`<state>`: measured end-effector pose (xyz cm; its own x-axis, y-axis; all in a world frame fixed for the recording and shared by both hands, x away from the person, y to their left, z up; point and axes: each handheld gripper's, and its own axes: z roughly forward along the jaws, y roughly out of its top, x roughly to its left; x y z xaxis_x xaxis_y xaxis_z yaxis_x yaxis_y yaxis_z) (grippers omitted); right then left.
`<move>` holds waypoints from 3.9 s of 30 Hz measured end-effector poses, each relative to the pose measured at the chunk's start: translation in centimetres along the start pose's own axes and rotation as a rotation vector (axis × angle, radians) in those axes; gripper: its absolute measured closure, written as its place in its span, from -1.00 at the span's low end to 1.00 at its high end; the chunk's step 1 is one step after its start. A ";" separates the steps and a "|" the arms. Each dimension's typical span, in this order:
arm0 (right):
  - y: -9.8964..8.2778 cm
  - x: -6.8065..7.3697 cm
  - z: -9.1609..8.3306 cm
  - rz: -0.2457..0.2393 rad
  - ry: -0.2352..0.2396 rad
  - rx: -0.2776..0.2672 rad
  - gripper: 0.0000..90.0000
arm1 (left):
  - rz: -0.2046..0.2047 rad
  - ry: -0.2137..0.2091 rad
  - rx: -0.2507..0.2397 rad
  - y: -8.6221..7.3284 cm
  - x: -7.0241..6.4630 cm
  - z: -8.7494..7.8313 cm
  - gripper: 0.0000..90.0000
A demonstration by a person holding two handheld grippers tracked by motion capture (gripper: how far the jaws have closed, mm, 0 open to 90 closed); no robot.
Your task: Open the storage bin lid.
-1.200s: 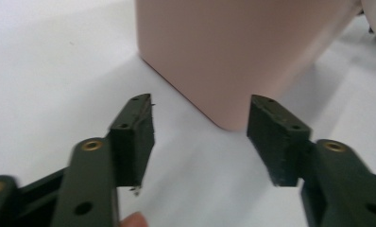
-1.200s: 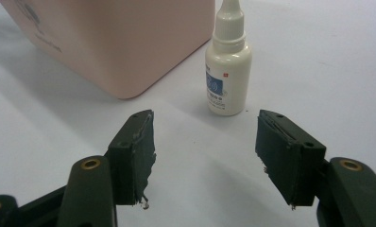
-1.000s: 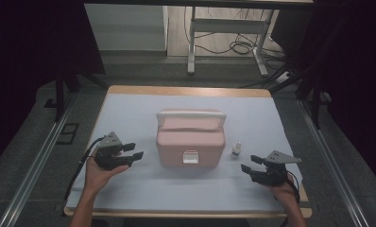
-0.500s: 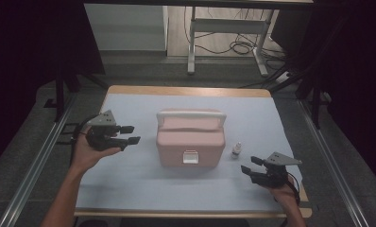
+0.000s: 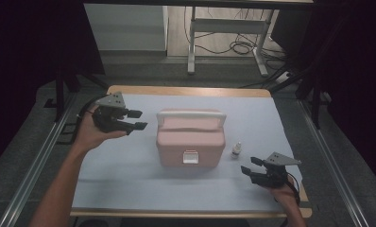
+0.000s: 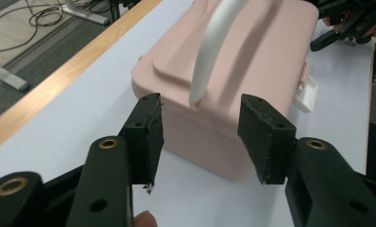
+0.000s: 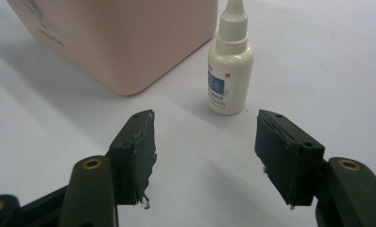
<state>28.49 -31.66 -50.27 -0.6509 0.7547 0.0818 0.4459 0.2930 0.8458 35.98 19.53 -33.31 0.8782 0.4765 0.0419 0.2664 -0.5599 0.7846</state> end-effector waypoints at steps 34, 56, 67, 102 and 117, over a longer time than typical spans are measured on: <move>-0.1 0.5 0.5 0.004 0.015 0.012 -0.11 | 0.148 -0.095 0.158 7.5 -0.1 5.5 0.16; -0.1 1.0 0.8 -0.006 0.015 0.022 -0.11 | 0.240 -0.129 0.345 8.2 -1.0 8.6 0.71; -0.1 1.0 0.6 0.001 0.002 0.018 -0.11 | 0.267 -0.148 0.349 9.6 0.2 8.5 0.78; 4.5 4.8 -1.4 -0.101 0.058 -0.068 0.95 | 0.253 -0.171 0.333 10.9 1.8 8.1 0.77; 9.7 5.7 -0.7 -0.133 0.061 -0.108 1.00 | 0.257 -0.176 0.337 10.8 1.8 8.1 0.78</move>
<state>28.70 -24.91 -41.21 -0.7369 0.6760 -0.0054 0.2874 0.3204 0.9026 43.66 8.82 -29.73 0.9791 0.1868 0.0804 0.1195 -0.8484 0.5157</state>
